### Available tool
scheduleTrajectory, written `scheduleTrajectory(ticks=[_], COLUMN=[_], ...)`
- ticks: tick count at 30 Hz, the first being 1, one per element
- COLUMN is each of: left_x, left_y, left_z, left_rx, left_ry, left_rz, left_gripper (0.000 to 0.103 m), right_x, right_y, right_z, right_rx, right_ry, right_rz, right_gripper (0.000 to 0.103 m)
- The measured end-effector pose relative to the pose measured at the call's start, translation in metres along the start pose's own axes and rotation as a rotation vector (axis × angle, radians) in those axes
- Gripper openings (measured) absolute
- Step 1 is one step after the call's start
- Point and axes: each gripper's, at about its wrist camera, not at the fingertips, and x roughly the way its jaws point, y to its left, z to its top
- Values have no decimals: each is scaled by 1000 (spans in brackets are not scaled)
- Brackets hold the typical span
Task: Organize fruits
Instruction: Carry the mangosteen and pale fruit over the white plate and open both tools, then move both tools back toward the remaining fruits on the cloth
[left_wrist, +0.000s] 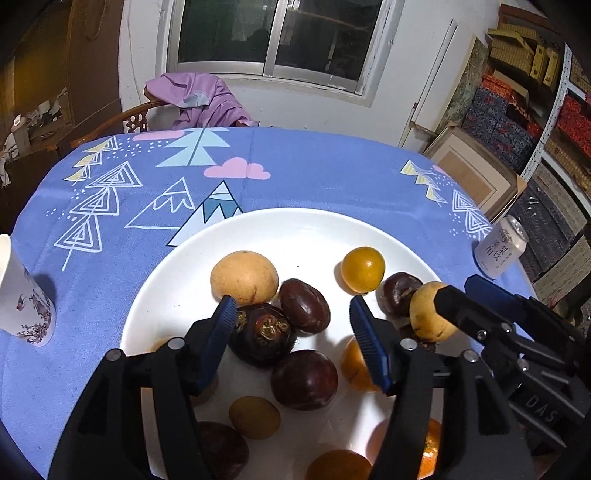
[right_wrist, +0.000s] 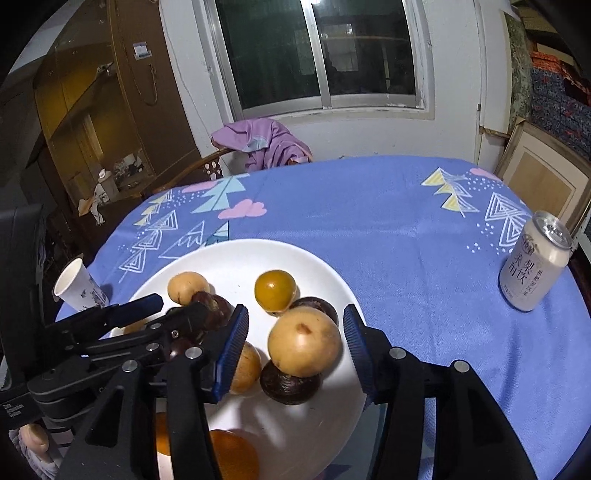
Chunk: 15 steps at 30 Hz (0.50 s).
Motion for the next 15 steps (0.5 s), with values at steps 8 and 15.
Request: scheduleTrajectory(ticks=[8, 15], left_x=[-77, -151], left_y=[-13, 9], left_z=[-28, -99], left_rx=[108, 65], left_ry=[-181, -217], left_rz=[166, 243], left_gripper=[63, 71], right_x=[-55, -123], right_y=[18, 36], right_z=[2, -71], right_rx=[6, -34], right_ry=[-91, -167], right_rz=[32, 19], right_gripper=[66, 78])
